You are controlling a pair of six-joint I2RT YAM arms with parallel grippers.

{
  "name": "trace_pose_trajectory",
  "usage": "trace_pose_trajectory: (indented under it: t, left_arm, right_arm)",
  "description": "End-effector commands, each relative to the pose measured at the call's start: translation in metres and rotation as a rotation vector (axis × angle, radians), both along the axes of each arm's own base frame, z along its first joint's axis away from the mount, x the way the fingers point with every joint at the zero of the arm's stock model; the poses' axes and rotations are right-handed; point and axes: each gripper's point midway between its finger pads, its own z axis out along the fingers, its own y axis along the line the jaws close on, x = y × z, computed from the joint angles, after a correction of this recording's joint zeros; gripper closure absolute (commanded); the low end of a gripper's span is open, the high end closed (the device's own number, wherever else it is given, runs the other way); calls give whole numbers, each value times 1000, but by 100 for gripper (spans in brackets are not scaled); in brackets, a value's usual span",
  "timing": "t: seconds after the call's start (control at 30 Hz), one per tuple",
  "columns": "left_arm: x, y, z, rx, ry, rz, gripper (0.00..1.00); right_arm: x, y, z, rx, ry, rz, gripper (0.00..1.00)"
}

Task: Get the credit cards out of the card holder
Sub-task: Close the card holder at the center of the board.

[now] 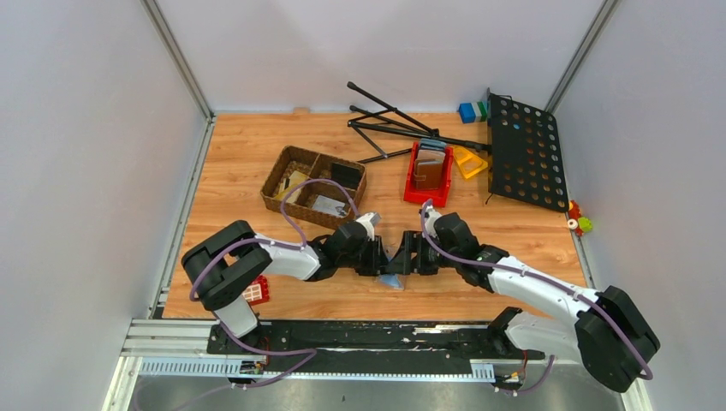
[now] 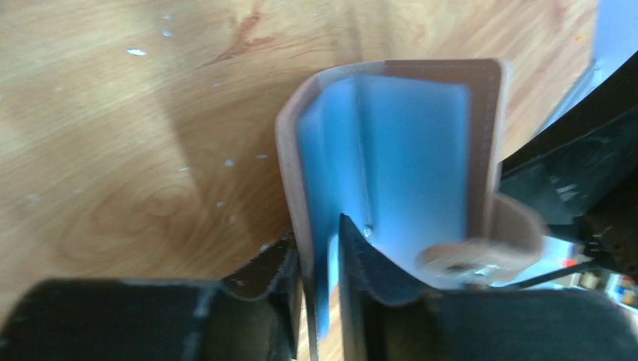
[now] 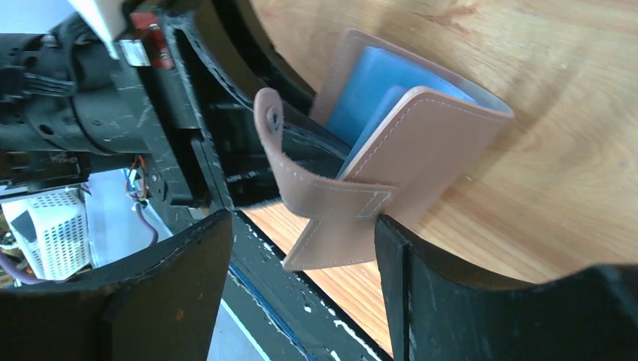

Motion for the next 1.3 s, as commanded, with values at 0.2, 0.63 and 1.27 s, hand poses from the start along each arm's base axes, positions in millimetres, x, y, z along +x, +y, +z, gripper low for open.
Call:
trace_pose_trajectory:
  t: [0.2, 0.63, 1.27]
  left_arm:
    - [-13, 3, -18, 50, 64, -29, 52]
    - [-12, 51, -9, 252, -50, -38, 24]
    - [-21, 127, 55, 214, -164, 114, 55]
  right_arm:
    - [13, 17, 9, 18, -38, 42, 35]
    - [22, 31, 3, 52, -25, 47, 51]
    - [39, 40, -21, -48, -15, 50, 67]
